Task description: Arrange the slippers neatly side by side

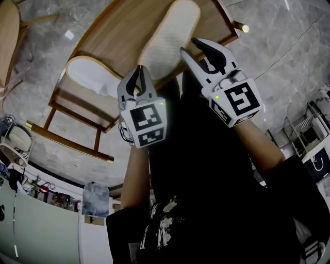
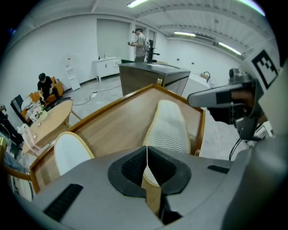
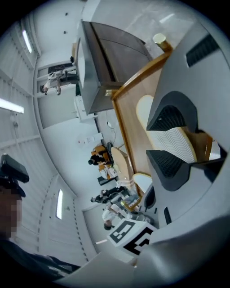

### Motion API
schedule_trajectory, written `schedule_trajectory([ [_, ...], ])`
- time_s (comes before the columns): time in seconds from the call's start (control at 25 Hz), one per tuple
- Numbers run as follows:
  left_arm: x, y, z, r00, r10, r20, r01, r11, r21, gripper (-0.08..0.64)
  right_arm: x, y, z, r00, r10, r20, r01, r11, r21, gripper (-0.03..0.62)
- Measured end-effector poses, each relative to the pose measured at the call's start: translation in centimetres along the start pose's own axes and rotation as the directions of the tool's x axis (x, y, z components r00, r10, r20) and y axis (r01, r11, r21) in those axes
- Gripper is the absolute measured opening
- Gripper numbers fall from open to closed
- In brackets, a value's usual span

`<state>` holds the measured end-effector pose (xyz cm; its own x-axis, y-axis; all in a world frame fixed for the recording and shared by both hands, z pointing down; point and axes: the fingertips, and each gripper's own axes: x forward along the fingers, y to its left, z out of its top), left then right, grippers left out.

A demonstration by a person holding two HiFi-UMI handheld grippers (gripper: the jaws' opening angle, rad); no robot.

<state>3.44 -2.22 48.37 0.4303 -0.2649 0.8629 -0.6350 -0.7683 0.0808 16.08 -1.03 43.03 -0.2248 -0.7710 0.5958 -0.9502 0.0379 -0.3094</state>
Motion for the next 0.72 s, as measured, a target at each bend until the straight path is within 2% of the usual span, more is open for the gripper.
schedule_trajectory([
  [0.08, 0.8, 0.0, -0.5, 1.000, -0.005, -0.030, 0.006, 1.000, 0.015, 0.006, 0.0, -1.1, -0.7, 1.000, -0.009, -0.018, 0.012, 0.987, 0.161, 0.130],
  [0.16, 1.4, 0.3, -0.9, 0.998, 0.001, -0.058, 0.001, 1.000, 0.028, 0.006, 0.1, -1.9, -1.4, 0.999, -0.012, -0.035, 0.022, 0.952, 0.304, 0.135],
  [0.2, 1.6, 0.5, -1.1, 0.997, 0.005, -0.071, -0.003, 1.000, 0.030, 0.006, 0.3, -2.2, -1.8, 0.999, -0.013, -0.044, 0.028, 0.938, 0.345, 0.140],
  [0.36, 2.5, 0.8, -1.6, 0.994, 0.015, -0.110, -0.012, 0.999, 0.033, 0.006, 0.6, -3.2, -3.2, 0.997, -0.016, -0.081, 0.049, 0.903, 0.427, 0.140],
  [0.72, 3.3, 1.7, -2.0, 0.989, 0.049, -0.143, -0.047, 0.999, 0.017, 0.006, 2.1, -3.4, -4.2, 0.991, 0.025, -0.134, 0.042, 0.880, 0.473, 0.129],
])
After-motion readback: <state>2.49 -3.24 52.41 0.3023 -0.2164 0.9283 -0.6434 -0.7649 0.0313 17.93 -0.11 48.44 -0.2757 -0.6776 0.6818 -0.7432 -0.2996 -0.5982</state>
